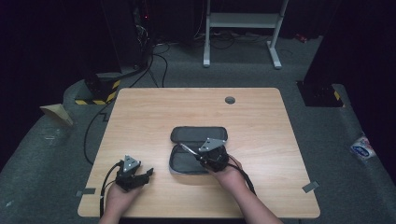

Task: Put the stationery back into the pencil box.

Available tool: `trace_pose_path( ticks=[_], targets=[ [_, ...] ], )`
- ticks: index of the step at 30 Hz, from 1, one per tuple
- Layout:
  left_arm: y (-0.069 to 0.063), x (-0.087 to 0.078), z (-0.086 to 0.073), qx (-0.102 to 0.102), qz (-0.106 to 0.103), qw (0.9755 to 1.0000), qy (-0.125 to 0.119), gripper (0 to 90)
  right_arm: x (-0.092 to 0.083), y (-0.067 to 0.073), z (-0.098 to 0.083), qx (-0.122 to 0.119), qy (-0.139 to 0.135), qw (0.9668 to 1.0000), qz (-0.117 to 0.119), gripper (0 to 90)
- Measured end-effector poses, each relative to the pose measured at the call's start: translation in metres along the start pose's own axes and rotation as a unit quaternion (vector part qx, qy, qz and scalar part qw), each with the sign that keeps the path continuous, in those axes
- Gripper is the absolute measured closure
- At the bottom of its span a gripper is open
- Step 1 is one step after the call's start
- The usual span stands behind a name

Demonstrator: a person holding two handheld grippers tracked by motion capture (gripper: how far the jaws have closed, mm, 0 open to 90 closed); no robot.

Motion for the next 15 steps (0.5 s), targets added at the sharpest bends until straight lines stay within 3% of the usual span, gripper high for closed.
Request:
trace_pose_path(
  ticks=[15],
  targets=[
    [0.0, 0.0001, 0.0001, 0.0, 0.0, 1.0, 0.0, 36.6, 0.0104, 0.0104, -0.0087, -0.016, 0.027, 0.9989, 0.034, 78.2]
  ],
)
Point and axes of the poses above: each handheld gripper's, and its own axes: x roughly forward along the jaws, z roughly out of its top, y roughly to its left, the point moved 7 cm from there along x, roughly forward along the jaws, and after that the axes turned 4 degrees about -z, right-handed, at the moved point
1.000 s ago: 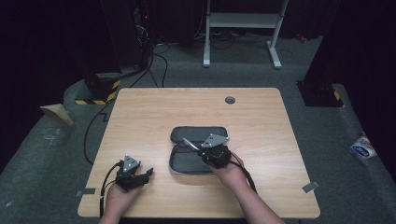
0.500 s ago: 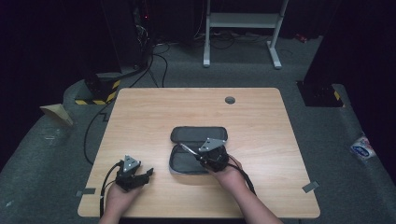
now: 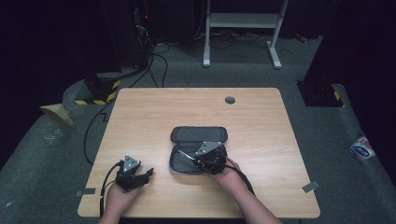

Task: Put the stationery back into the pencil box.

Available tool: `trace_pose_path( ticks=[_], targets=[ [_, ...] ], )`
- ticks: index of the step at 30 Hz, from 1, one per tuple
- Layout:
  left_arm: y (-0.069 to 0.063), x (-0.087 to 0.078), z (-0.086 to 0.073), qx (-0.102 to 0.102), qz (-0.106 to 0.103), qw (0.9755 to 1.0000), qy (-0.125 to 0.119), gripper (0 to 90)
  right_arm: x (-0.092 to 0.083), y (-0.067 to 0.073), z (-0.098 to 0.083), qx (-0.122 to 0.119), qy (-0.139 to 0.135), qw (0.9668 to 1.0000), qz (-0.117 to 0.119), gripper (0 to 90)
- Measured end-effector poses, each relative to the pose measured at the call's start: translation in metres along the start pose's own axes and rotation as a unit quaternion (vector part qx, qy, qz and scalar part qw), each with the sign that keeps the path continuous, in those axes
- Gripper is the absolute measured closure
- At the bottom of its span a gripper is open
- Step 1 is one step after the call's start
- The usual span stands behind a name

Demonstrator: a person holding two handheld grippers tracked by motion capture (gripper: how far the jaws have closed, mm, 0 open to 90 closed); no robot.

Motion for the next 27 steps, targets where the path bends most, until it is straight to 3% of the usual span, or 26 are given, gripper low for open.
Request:
trace_pose_path(
  ticks=[3, 18, 27],
  targets=[
    [0.0, 0.0, 0.0, 0.0, 0.0, 1.0, 0.0, 36.6, 0.001, 0.0, 0.0, -0.001, -0.002, 1.0, -0.003, 73.2],
    [0.0, 0.0, 0.0, 0.0, 0.0, 1.0, 0.0, 36.6, -0.007, -0.004, 0.002, 0.018, -0.022, 0.9995, -0.017, 71.3],
    [0.0, 0.0, 0.0, 0.001, 0.0, 1.0, 0.0, 36.6, -0.018, -0.012, -0.002, 0.045, -0.041, 0.9976, -0.033, 62.4]
  ],
)
Point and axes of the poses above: each handheld gripper's, and its own axes: x roughly forward along the jaws, z roughly out of its top, y roughly to its left, the point moved 7 cm from there along x, roughly forward along the jaws, and after that the axes turned 4 degrees about -z, right-handed, at the moved point
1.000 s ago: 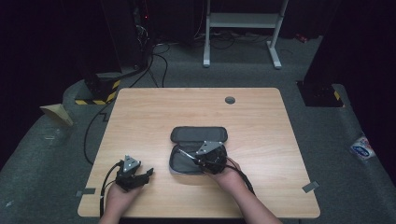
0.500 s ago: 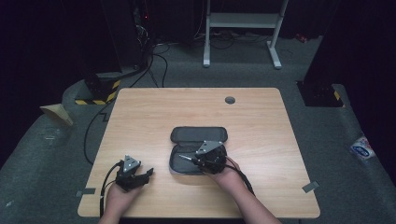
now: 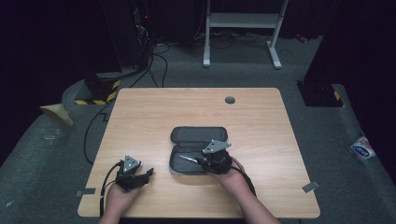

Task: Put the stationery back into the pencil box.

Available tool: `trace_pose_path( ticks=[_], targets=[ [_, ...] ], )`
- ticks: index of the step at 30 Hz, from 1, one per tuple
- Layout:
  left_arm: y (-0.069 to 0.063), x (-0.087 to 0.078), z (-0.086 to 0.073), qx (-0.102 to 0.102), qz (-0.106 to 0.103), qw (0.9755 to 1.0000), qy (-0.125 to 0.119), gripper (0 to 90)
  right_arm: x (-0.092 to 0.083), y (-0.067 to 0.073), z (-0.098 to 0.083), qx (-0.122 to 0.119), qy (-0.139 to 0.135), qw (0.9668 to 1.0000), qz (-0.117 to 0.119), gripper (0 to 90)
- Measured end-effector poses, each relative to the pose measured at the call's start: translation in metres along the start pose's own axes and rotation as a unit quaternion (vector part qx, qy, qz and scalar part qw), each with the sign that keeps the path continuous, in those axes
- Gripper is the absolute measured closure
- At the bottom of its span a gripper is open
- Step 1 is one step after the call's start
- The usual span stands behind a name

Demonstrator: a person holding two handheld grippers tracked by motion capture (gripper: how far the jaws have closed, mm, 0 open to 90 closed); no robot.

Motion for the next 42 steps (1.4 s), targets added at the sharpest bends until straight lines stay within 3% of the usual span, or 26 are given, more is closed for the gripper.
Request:
trace_pose_path(
  ticks=[9, 18, 26, 35, 37, 42],
  targets=[
    [0.0, 0.0, 0.0, 0.0, 0.0, 1.0, 0.0, 36.6, -0.015, -0.021, -0.005, 0.03, -0.025, 0.9985, -0.039, 46.6],
    [0.0, 0.0, 0.0, -0.001, 0.0, 1.0, -0.001, 36.6, -0.037, -0.055, -0.024, 0.072, -0.036, 0.9929, -0.088, 40.8],
    [0.0, 0.0, 0.0, -0.002, 0.001, 1.0, -0.001, 36.5, -0.063, -0.095, -0.058, 0.123, -0.034, 0.9821, -0.139, 39.0],
    [0.0, 0.0, 0.0, -0.002, 0.002, 1.0, -0.001, 36.3, -0.075, -0.128, -0.123, 0.165, 0.018, 0.9643, -0.206, 36.7],
    [0.0, 0.0, 0.0, -0.003, 0.002, 1.0, -0.001, 36.3, -0.074, -0.13, -0.133, 0.174, 0.028, 0.9621, -0.209, 36.9],
    [0.0, 0.0, 0.0, -0.004, 0.003, 1.0, -0.001, 36.3, -0.074, -0.132, -0.139, 0.177, 0.032, 0.9607, -0.211, 36.7]
  ],
)
Point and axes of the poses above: each handheld gripper's, and its own axes: x roughly forward along the jaws, z roughly out of its top, y roughly to its left, the point moved 7 cm from there along x, roughly forward along the jaws, and after that the axes turned 4 degrees about -z, right-handed, at the moved point
